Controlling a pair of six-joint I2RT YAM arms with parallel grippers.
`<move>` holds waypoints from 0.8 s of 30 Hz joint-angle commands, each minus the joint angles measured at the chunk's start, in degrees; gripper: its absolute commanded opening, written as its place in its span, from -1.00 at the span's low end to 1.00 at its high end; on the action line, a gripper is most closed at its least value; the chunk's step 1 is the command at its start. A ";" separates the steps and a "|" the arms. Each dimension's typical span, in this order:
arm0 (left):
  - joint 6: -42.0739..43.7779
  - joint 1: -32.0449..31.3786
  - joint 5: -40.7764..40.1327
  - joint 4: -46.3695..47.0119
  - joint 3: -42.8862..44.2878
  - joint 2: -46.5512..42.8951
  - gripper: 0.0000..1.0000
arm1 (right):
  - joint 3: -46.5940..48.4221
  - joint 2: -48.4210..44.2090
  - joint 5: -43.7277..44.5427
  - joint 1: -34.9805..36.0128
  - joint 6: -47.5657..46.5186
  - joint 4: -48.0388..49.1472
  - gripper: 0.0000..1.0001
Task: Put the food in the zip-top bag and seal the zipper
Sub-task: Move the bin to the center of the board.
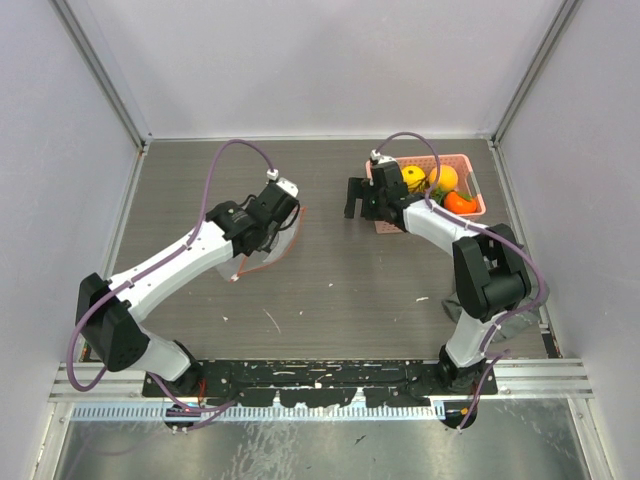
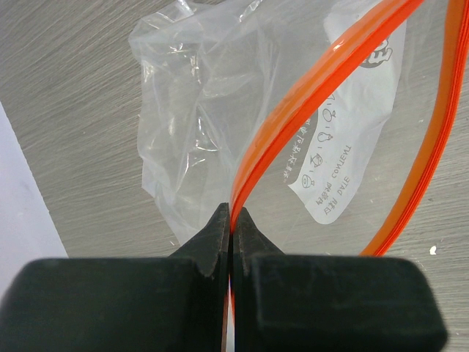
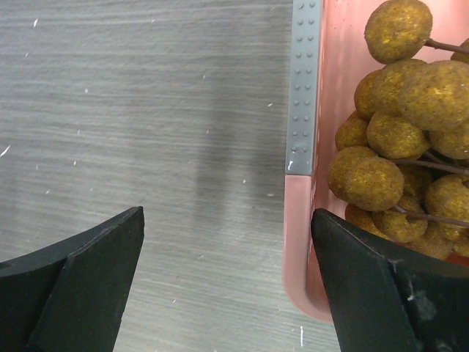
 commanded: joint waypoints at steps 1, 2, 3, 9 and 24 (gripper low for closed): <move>0.32 0.34 0.18 0.30 0.50 -2.21 -1.00 | 2.99 -6.76 -2.15 0.26 -0.88 -1.98 0.99; 0.29 0.38 0.16 0.31 0.51 -2.21 -1.00 | 3.37 -7.82 -2.05 0.22 -1.75 -2.90 0.99; 0.36 0.33 0.26 0.31 0.55 -2.25 -1.00 | 3.73 -8.84 -1.65 0.23 -2.66 -3.95 0.99; 0.17 0.32 0.69 0.31 0.57 -2.40 -1.00 | 3.25 -15.02 3.93 -1.92 -5.61 -7.61 0.99; 0.16 0.42 1.33 0.36 0.25 -2.47 -1.00 | -5.35 -20.13 17.07 -23.25 -1.04 -0.86 0.99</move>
